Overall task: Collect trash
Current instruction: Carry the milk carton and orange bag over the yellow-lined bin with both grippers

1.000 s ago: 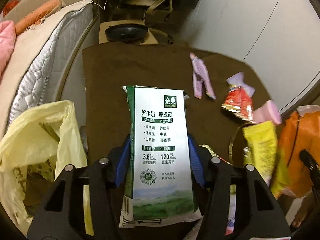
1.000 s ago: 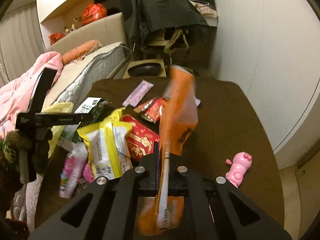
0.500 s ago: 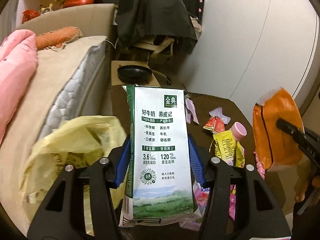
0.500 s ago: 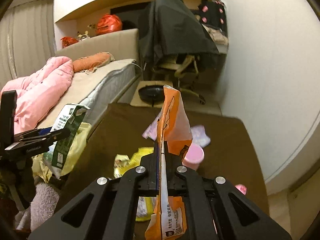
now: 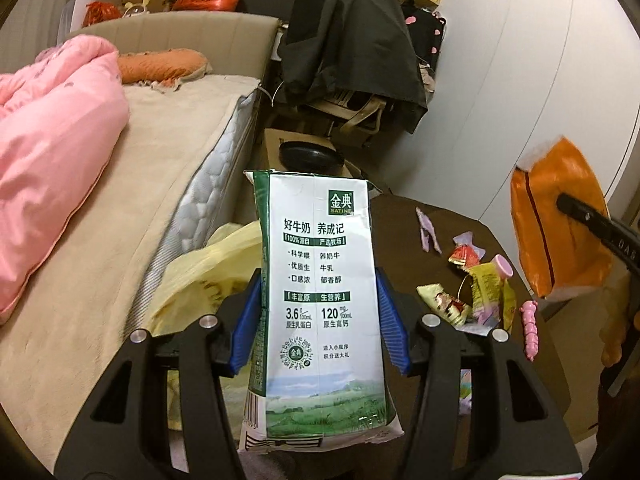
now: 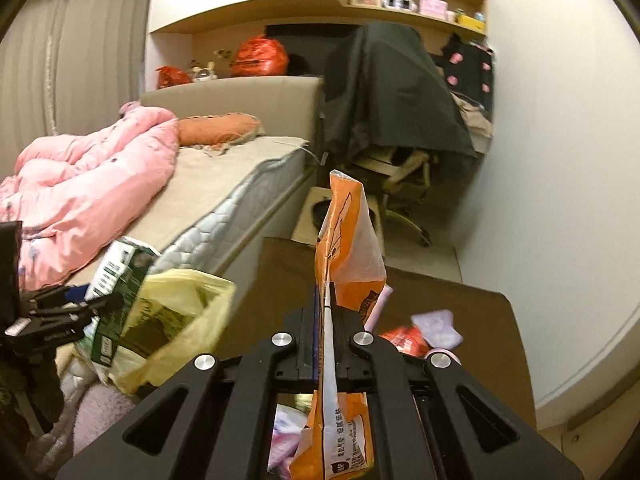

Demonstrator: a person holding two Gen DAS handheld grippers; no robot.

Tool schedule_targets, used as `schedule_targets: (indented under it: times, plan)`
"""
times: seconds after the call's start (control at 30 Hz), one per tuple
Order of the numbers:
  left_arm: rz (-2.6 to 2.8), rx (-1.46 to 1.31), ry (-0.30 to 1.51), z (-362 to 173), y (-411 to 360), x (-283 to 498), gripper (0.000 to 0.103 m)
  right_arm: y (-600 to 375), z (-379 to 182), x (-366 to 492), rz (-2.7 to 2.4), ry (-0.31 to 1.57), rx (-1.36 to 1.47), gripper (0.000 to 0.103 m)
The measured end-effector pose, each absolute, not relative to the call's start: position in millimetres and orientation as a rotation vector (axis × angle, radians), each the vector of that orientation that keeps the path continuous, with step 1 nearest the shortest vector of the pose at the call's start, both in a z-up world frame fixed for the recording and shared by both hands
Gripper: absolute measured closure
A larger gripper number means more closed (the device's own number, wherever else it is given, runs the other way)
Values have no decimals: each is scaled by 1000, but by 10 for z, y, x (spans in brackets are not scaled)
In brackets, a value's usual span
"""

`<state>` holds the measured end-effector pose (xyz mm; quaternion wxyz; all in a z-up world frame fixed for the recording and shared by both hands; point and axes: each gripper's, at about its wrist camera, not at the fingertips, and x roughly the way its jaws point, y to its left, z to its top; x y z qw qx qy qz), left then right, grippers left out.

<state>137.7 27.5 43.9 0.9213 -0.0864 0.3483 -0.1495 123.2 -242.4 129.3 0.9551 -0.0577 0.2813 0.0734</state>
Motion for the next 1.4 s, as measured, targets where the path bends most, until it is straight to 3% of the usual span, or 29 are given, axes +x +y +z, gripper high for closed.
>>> schedule_targets:
  times: [0.67, 1.03, 1.4]
  plan:
    - [-319, -308, 842, -117, 1258, 1683, 53, -995, 763, 1722, 464, 680, -27, 100]
    - [-523, -196, 841, 34, 928, 1554, 52, -988, 822, 1895, 484, 661, 67, 100]
    - [-327, -147, 905, -412, 1035, 2208, 52, -892, -150, 2288, 476, 849, 181, 100]
